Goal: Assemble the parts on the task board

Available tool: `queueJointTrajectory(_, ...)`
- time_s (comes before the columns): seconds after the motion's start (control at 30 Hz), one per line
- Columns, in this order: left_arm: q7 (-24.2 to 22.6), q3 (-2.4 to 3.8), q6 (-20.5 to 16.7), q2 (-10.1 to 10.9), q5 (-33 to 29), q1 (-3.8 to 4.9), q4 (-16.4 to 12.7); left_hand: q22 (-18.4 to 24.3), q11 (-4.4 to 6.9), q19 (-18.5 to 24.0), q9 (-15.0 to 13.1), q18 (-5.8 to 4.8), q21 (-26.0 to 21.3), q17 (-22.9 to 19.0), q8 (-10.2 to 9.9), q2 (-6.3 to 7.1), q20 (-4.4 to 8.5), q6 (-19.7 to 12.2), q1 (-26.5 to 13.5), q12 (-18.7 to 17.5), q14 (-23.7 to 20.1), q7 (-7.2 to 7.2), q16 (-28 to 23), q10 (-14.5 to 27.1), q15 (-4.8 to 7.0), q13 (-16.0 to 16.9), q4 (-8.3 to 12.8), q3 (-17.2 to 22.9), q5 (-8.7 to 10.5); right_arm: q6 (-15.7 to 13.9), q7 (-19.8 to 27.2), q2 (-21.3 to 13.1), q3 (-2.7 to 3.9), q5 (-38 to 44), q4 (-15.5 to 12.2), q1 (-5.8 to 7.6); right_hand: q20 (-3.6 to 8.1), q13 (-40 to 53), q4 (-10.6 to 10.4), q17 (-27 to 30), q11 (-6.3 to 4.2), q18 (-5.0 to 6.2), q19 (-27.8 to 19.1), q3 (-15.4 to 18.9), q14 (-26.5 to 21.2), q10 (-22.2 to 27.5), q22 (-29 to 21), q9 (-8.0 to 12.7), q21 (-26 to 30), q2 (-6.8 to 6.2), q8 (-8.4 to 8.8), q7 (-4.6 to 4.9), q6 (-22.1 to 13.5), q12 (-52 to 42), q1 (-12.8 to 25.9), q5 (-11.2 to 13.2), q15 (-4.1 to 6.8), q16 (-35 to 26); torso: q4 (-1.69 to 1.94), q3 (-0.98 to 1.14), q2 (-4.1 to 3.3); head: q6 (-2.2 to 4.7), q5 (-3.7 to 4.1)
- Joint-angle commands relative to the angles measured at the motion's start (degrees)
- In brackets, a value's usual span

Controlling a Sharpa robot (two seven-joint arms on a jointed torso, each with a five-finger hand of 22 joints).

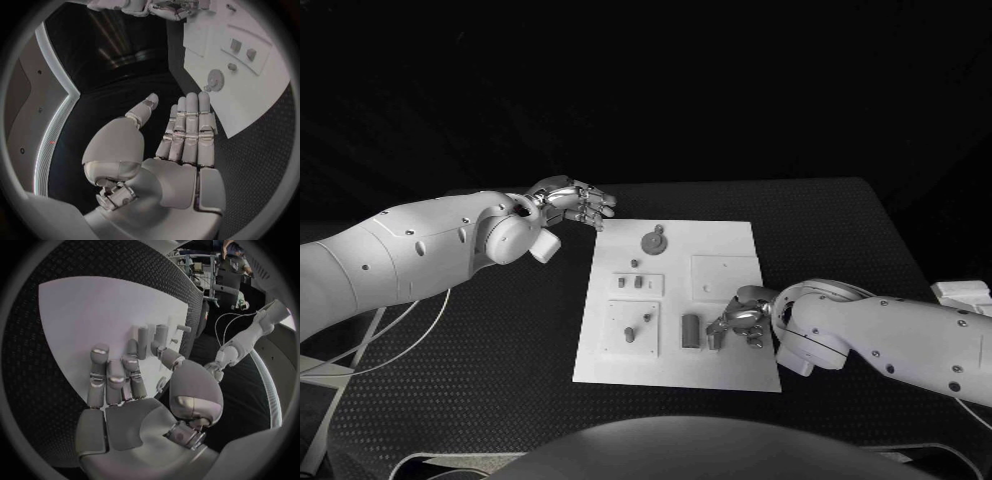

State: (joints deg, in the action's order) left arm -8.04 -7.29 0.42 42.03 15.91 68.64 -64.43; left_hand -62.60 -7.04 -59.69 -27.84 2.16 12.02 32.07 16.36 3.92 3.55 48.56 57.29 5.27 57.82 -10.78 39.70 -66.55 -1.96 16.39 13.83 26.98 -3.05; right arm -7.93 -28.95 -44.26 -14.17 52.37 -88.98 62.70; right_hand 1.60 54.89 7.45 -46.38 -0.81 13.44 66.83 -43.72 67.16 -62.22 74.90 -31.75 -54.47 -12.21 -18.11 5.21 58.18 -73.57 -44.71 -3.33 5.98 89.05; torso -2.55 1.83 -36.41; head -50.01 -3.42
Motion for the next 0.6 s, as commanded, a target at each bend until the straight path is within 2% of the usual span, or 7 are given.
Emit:
queueJointTrajectory(0.03,-0.28,0.03,0.39,-0.1,0.06,0.06,-0.07,-0.05,0.03,0.03,0.06,0.87,-0.24,0.06,0.36,0.49,-0.08,-0.43,-0.18,-0.16,-0.05,0.08,-0.28,0.51,-0.25,-0.09,-0.35,0.08,0.03,0.85,1.01,-0.1,-0.02,1.06,-0.18,-0.07,0.5,0.1,-0.51,-0.06,0.04,1.56,0.1,-0.07,-0.01,-0.16,0.4,-0.15,0.17,-0.58,-0.27,0.3,0.31,0.22,0.1,0.09,0.54,-0.23,-0.03,0.0,0.02,0.01,0.02)
queueJointTrajectory(0.27,-0.26,0.02,0.31,-0.12,0.06,0.06,-0.06,-0.06,0.03,0.03,0.06,0.87,-0.24,0.07,0.37,0.5,-0.09,-0.43,-0.19,-0.16,-0.05,0.08,-0.29,0.52,-0.25,-0.09,-0.35,0.08,0.03,0.73,0.99,-0.28,-0.01,1.11,-0.33,-0.07,0.52,0.13,-1.44,-0.1,0.03,1.56,0.12,-0.17,0.0,-0.17,0.42,-0.17,0.19,-1.25,-0.28,0.29,0.3,0.24,0.62,0.09,0.55,-0.24,0.02,0.02,0.0,0.01,0.01)
queueJointTrajectory(0.6,-0.25,0.02,0.27,-0.09,0.06,0.06,-0.1,-0.07,0.03,0.03,0.07,0.87,-0.26,0.1,0.38,0.51,-0.09,-0.44,-0.19,-0.16,-0.05,0.08,-0.31,0.52,-0.25,-0.1,-0.36,0.08,0.03,0.33,1.1,-0.86,0.01,1.5,-0.74,0.06,0.55,0.16,-1.97,-0.13,0.02,1.56,0.13,-0.22,0.01,-0.19,0.44,-0.2,0.19,-1.57,-0.29,0.28,0.3,0.25,0.9,0.1,0.56,-0.25,0.04,-0.06,0.01,0.01,-0.01)
